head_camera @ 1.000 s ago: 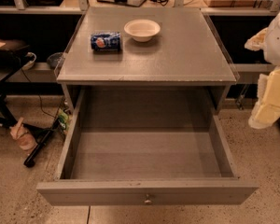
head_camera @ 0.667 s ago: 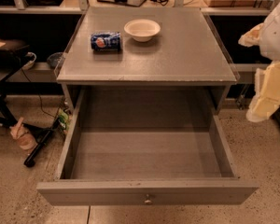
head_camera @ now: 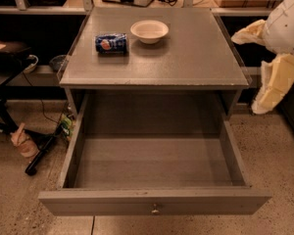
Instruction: Place pepsi can into top drawer
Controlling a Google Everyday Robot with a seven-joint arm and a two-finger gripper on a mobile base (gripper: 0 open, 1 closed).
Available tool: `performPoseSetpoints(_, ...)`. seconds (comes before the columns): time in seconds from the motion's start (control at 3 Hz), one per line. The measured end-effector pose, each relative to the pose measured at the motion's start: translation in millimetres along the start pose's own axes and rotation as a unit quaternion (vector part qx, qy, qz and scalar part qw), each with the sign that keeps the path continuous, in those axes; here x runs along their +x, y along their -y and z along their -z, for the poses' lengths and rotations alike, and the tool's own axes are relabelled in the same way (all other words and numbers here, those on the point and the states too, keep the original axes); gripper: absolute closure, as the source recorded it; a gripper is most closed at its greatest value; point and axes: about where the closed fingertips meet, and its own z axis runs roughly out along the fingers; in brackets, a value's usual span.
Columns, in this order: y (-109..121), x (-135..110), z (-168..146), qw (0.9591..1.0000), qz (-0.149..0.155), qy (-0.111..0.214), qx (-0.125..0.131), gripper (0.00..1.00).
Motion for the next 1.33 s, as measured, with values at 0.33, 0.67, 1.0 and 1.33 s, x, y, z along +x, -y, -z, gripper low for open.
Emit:
performPoseSetpoints(0.33,23,-12,-16,0.9996,0.020,0.017,-0.005,0.00)
performPoseSetpoints(0.67,23,-12,-16,0.9996,0.020,0.017,-0.005,0.00)
performPoseSetpoints(1.0,46,-23,-38,0.9989,0.024,0.038,0.013,0.00)
performPoseSetpoints(1.33,72,-36,-57,0.9974,0.036,0.062,0.012,0.00)
